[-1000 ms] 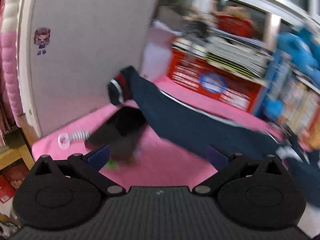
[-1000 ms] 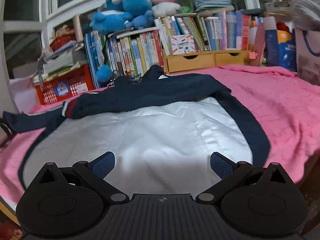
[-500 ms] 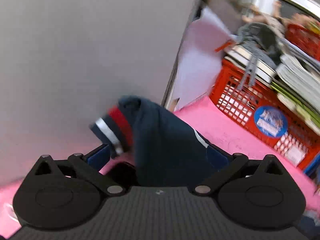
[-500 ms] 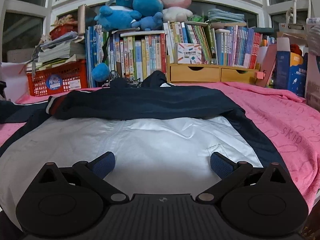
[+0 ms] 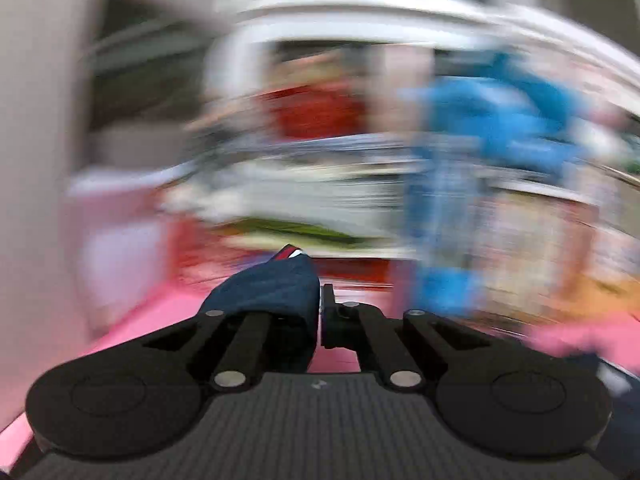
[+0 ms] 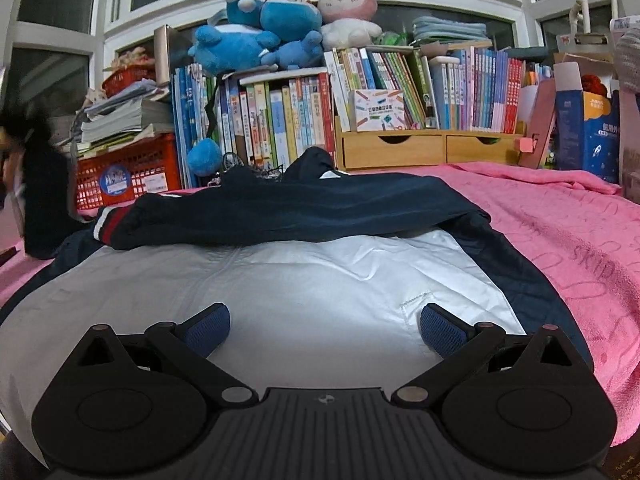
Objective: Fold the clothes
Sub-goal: 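Fold the held sleeve across the jacket body with the left gripper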
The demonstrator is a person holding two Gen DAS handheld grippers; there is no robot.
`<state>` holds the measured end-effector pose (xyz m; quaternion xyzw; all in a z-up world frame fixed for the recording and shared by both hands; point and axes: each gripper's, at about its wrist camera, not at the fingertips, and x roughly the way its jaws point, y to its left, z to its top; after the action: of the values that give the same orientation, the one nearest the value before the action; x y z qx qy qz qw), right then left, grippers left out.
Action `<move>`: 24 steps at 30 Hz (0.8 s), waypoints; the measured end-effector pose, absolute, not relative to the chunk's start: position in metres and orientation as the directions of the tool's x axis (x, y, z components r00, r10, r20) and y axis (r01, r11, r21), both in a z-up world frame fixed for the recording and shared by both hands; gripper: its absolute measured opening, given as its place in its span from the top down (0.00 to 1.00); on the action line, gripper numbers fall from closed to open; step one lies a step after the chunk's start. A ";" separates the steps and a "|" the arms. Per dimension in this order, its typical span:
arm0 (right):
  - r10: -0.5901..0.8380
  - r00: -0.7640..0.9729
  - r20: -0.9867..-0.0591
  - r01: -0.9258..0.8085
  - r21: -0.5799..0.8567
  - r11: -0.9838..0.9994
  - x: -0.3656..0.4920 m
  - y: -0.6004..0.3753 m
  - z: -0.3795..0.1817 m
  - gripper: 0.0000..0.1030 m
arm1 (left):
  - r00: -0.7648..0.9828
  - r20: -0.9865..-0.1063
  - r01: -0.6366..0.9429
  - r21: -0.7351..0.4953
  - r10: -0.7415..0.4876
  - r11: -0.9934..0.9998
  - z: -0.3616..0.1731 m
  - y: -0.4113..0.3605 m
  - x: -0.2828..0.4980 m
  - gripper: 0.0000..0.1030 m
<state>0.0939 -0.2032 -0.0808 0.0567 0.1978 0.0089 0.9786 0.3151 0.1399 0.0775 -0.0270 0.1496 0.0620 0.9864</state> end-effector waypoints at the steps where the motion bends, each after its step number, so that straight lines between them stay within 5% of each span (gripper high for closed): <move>1: 0.042 0.923 -0.384 0.005 0.119 0.993 0.093 -0.204 -0.081 0.00 | 0.951 -0.303 -0.061 -0.008 0.056 0.998 0.078 0.111 0.314 0.89; 6: 0.048 0.927 -0.371 0.010 0.151 0.989 0.084 -0.212 -0.080 0.00 | 0.865 -0.477 0.232 0.107 -0.155 0.967 0.029 -0.006 0.292 0.19; 10: 0.017 0.929 -0.370 0.058 0.190 0.980 0.074 -0.229 -0.078 0.00 | 0.825 -0.548 0.316 0.243 -0.139 0.917 -0.015 -0.052 0.265 0.17; 13: 0.008 0.930 -0.369 0.093 0.257 0.962 0.072 -0.249 -0.078 0.00 | 0.846 -0.518 0.315 0.297 -0.125 0.901 -0.022 -0.047 0.240 0.12; 15: 0.019 0.933 -0.359 0.099 0.308 0.946 0.075 -0.260 -0.076 0.00 | 0.852 -0.498 0.328 0.268 -0.161 0.906 -0.016 -0.029 0.221 0.00; 19: 0.070 0.941 -0.330 0.051 0.345 0.937 0.097 -0.263 -0.061 0.00 | 0.858 -0.482 0.307 0.201 -0.179 0.930 -0.008 0.018 0.187 0.00; 24: 0.187 0.930 -0.316 -0.144 0.156 0.977 0.152 -0.201 -0.022 0.00 | 0.867 -0.490 0.182 0.139 -0.092 0.973 -0.019 0.067 0.171 0.00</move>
<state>0.1523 -0.2009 -0.0218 0.0653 0.1670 0.0844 0.9802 0.1709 0.0666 -0.0189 0.0908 0.2481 -0.0713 0.9618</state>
